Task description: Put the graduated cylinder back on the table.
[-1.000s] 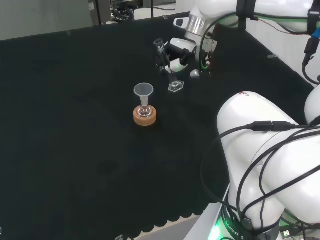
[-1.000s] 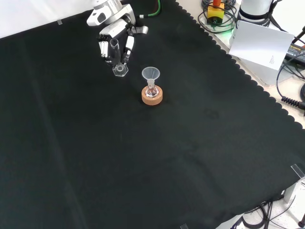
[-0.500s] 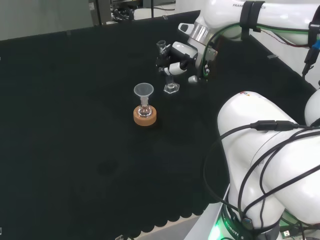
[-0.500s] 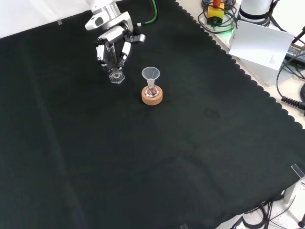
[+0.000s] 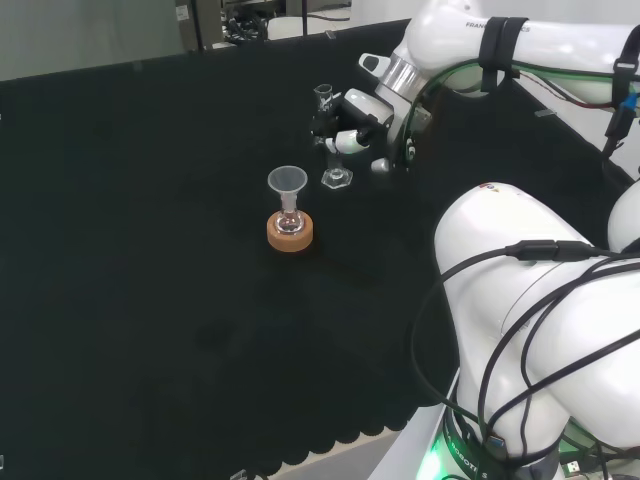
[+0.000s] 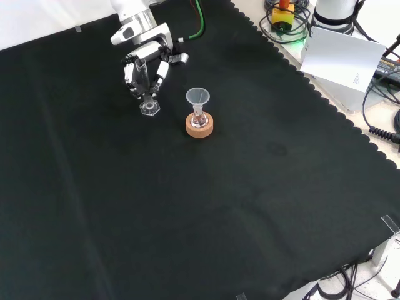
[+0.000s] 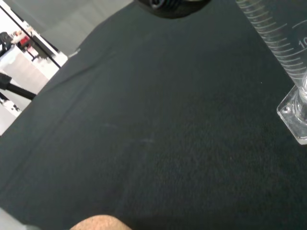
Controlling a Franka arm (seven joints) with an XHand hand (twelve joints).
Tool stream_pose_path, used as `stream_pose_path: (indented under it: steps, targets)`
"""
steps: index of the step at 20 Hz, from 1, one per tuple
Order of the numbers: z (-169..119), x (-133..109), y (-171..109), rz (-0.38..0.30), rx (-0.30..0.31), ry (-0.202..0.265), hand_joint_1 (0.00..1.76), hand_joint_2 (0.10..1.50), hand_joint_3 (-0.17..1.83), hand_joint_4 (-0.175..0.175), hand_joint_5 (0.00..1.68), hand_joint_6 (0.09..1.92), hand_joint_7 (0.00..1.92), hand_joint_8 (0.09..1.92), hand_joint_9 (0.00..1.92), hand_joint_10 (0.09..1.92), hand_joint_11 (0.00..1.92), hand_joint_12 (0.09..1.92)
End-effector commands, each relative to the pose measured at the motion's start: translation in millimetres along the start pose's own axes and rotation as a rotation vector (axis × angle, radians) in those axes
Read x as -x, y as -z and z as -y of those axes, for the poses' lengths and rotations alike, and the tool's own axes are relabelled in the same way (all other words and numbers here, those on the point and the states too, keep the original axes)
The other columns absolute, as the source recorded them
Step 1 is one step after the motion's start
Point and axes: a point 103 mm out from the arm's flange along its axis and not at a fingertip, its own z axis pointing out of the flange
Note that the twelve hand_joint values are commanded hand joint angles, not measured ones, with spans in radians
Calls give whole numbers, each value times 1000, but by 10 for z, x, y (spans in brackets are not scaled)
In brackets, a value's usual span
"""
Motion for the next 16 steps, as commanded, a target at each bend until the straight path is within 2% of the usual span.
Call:
stream_pose_path:
  steps: [1,16]
  targets:
    - [-1,36,-63,-9,18,1,1379,1076,8,-84,881,1107,932,1023,1273,668,1210,675]
    - [15,149,-88,-36,23,-11,1378,1078,8,-83,879,1115,925,1034,1271,664,1207,678]
